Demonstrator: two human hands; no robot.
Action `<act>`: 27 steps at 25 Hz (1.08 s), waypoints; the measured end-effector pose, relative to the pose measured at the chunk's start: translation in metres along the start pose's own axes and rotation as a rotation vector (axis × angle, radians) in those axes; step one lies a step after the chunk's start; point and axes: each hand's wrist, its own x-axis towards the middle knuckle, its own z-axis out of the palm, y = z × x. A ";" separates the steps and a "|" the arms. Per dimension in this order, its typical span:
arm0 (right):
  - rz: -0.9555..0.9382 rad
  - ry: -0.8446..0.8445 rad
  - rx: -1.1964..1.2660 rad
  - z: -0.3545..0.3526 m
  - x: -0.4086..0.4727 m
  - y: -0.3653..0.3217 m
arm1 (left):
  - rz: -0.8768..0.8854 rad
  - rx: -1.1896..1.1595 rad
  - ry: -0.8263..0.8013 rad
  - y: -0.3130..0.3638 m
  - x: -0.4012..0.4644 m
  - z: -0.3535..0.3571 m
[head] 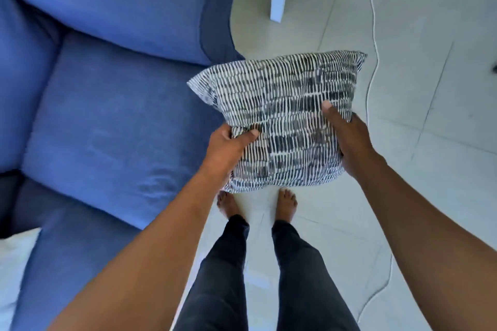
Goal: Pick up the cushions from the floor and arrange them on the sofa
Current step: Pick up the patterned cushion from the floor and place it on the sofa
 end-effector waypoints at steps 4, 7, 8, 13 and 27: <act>-0.036 -0.227 0.040 0.035 -0.049 -0.067 | 0.112 -0.053 0.123 0.039 -0.065 -0.070; -0.094 -0.349 -0.014 0.089 -0.075 -0.100 | 0.147 -0.140 0.241 0.048 -0.098 -0.127; -0.122 -0.375 -0.033 0.111 -0.080 -0.109 | 0.153 -0.174 0.274 0.047 -0.105 -0.147; -0.213 -0.468 -0.193 0.239 -0.101 -0.143 | 0.163 -0.406 0.392 0.039 -0.133 -0.252; -0.324 -0.724 -0.591 0.549 -0.108 -0.175 | 0.145 -0.532 0.766 0.027 -0.098 -0.479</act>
